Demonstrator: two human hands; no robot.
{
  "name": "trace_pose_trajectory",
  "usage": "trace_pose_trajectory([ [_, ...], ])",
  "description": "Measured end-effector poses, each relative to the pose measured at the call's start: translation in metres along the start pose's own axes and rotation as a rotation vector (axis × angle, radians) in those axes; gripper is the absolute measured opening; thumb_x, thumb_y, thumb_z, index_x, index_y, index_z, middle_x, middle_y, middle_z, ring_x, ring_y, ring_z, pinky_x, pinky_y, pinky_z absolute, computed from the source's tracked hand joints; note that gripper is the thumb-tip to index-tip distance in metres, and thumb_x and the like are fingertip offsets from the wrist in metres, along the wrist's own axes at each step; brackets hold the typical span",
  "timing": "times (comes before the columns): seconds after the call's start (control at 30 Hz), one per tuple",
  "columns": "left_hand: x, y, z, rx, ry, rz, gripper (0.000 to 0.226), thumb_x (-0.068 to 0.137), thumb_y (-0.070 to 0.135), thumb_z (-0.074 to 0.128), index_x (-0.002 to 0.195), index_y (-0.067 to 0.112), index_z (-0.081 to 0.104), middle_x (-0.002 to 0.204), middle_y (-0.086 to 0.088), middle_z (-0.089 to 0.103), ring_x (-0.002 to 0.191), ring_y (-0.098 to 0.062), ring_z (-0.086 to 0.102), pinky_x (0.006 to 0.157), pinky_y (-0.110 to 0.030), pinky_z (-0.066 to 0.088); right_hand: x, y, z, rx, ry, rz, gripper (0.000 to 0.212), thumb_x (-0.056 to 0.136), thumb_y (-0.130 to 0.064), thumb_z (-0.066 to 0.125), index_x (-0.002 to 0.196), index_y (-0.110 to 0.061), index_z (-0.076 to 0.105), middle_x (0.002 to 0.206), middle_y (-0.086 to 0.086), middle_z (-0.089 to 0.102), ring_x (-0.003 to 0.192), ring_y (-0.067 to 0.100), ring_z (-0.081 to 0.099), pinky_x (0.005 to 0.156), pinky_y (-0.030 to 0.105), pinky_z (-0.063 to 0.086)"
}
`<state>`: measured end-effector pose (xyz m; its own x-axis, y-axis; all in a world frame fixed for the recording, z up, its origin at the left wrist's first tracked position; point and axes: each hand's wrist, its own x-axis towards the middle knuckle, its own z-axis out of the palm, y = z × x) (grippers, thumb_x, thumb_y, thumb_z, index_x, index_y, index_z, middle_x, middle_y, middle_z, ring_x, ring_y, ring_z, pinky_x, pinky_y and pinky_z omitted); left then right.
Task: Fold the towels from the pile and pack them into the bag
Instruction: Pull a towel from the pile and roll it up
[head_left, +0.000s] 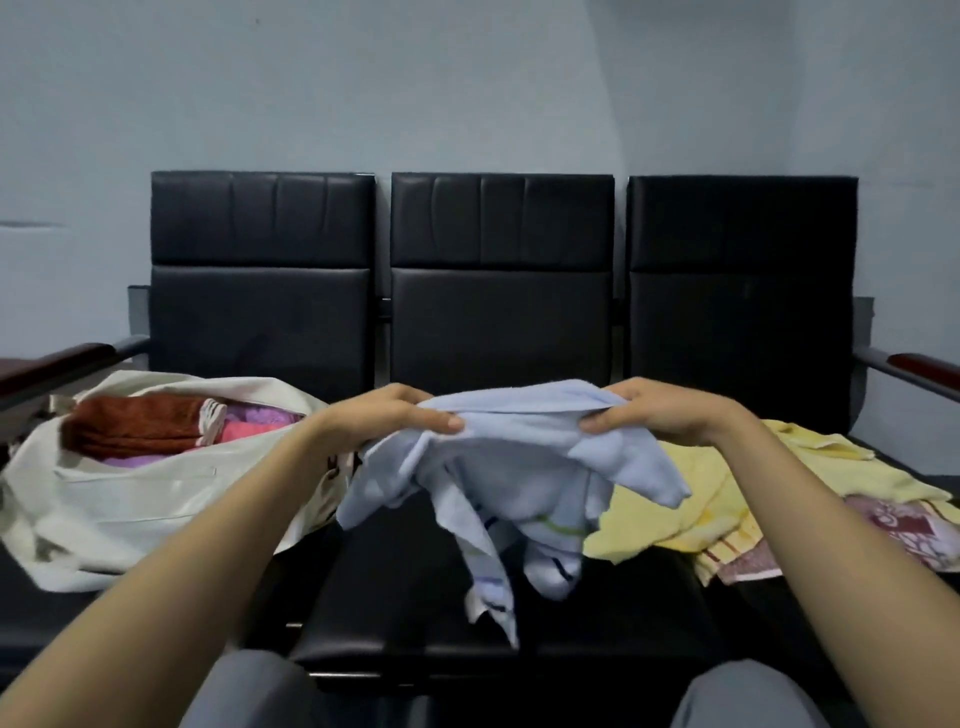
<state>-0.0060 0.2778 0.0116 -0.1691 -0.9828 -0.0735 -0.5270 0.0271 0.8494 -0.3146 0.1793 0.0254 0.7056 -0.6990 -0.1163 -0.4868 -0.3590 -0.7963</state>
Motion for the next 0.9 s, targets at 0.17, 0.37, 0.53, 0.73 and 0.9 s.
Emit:
trace_pose_trajectory([
  [0.17,-0.005,0.031,-0.021,0.046,-0.056,-0.094,0.029,0.075,0.038,0.076,0.093,0.015,0.074,0.098,-0.012,0.073,0.089,-0.029,0.069,0.083,-0.040,0.054,-0.001,-0.015,-0.019,0.080,-0.024,0.046,0.050,0.070,-0.047,0.079,0.109,-0.016,0.072,0.112,0.014,0.070,0.107,0.032,0.065,0.099,0.051,0.048],
  [0.37,0.033,0.018,-0.032,0.529,0.130,-0.165,0.036,0.078,0.049,0.073,0.089,0.017,0.063,0.091,-0.003,0.068,0.087,-0.021,0.063,0.078,-0.037,0.050,0.034,-0.008,-0.004,-0.227,0.187,0.047,0.022,0.085,-0.031,0.068,0.103,-0.017,0.068,0.099,0.004,0.069,0.092,0.026,0.066,0.070,0.038,0.052],
  [0.53,0.055,-0.007,-0.027,0.648,0.732,0.349,0.031,0.089,0.044,0.058,0.097,0.015,0.055,0.090,-0.002,0.062,0.081,-0.023,0.056,0.072,-0.038,0.041,0.065,0.000,-0.001,-0.408,0.704,-0.239,0.021,0.088,-0.011,0.053,0.107,-0.018,0.059,0.100,0.006,0.059,0.090,0.028,0.057,0.076,0.043,0.048],
  [0.73,0.060,-0.070,0.003,0.513,0.481,0.301,0.036,0.082,0.054,0.062,0.102,0.025,0.064,0.086,0.014,0.063,0.089,-0.011,0.060,0.079,-0.029,0.042,0.069,0.046,0.018,-0.518,0.481,-0.161,0.014,0.090,-0.021,0.058,0.102,-0.027,0.060,0.100,0.000,0.061,0.093,0.021,0.058,0.080,0.039,0.048],
  [0.9,0.070,-0.128,0.032,0.324,-0.012,-0.116,0.048,0.076,0.057,0.070,0.106,0.020,0.066,0.107,0.007,0.068,0.105,-0.012,0.062,0.096,-0.030,0.047,0.074,0.100,0.044,-0.395,-0.053,0.105,0.018,0.083,-0.033,0.069,0.099,-0.025,0.066,0.101,-0.002,0.067,0.097,0.018,0.063,0.080,0.031,0.051],
])
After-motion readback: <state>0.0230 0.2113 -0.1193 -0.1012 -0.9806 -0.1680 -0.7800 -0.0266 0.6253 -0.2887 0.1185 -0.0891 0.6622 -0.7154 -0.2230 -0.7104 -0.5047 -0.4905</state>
